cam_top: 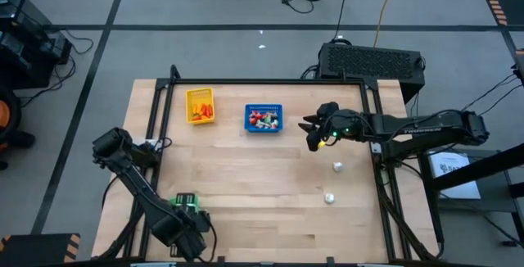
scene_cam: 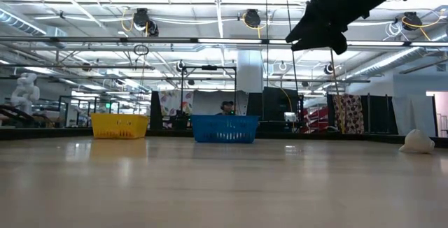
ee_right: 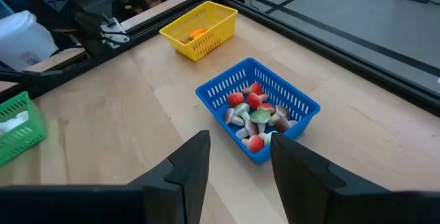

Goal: Sort produce into baskets
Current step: Put the garlic into the green bin

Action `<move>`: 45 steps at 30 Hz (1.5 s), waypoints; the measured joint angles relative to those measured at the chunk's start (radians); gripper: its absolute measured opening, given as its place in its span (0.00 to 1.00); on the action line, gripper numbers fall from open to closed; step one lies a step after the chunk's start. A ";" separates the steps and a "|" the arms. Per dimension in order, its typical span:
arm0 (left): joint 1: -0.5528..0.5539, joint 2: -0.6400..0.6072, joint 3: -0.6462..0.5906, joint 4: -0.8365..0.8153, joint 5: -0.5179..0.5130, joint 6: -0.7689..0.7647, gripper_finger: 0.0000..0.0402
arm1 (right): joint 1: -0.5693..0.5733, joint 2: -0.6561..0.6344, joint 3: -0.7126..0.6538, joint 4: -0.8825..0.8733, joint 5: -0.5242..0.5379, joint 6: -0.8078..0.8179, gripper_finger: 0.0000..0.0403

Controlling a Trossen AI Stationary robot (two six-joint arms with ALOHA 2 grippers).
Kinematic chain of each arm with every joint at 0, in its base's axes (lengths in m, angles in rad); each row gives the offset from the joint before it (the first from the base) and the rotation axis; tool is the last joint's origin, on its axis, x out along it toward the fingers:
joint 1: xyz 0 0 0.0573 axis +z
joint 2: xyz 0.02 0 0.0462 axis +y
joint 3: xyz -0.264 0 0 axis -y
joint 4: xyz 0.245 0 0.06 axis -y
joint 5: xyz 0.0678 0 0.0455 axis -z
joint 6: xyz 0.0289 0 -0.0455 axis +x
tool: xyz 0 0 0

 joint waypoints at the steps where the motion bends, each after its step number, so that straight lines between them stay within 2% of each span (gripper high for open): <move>1: 0.000 0.000 0.000 0.000 0.000 0.000 0.49 | 0.000 0.000 0.000 -0.002 -0.001 0.000 0.36; 6: 0.000 0.000 0.000 -0.008 0.025 -0.026 0.56 | 0.005 0.000 0.000 -0.002 -0.001 0.003 0.36; 13: 0.027 0.000 0.000 -0.014 0.041 0.033 0.57 | 0.007 0.000 0.000 0.001 -0.007 0.041 0.36; 15: 0.052 0.000 0.000 0.003 -0.022 0.048 0.57 | 0.018 0.000 0.011 -0.001 -0.019 0.063 0.36; 18: 0.091 0.000 0.000 0.097 -0.170 0.168 0.57 | 0.056 -0.003 0.049 0.009 -0.055 0.053 0.36; 21: 0.143 0.001 0.000 0.262 -0.338 0.337 0.57 | 0.113 -0.003 0.091 -0.014 -0.057 0.031 0.36; 24: 0.217 0.024 0.001 0.466 -0.419 0.429 0.57 | 0.171 -0.017 0.129 -0.079 -0.055 0.056 0.36; 27: 0.278 0.076 0.001 0.632 -0.421 0.537 0.57 | 0.241 -0.049 0.140 -0.107 -0.012 0.071 0.36; 34: 0.401 0.280 0.001 1.010 -0.425 0.827 0.57 | 0.380 -0.130 0.140 -0.190 0.231 0.115 0.36; 36: 0.435 0.345 0.000 1.177 -0.417 0.915 0.57 | 0.412 -0.144 0.140 -0.219 0.266 0.126 0.36; 41: 0.536 0.478 0.027 1.590 -0.297 0.933 0.57 | 0.466 -0.164 0.140 -0.251 0.292 0.142 0.36; 45: 0.603 0.575 0.118 1.718 -0.120 0.917 0.57 | 0.483 -0.165 0.140 -0.248 0.320 0.141 0.36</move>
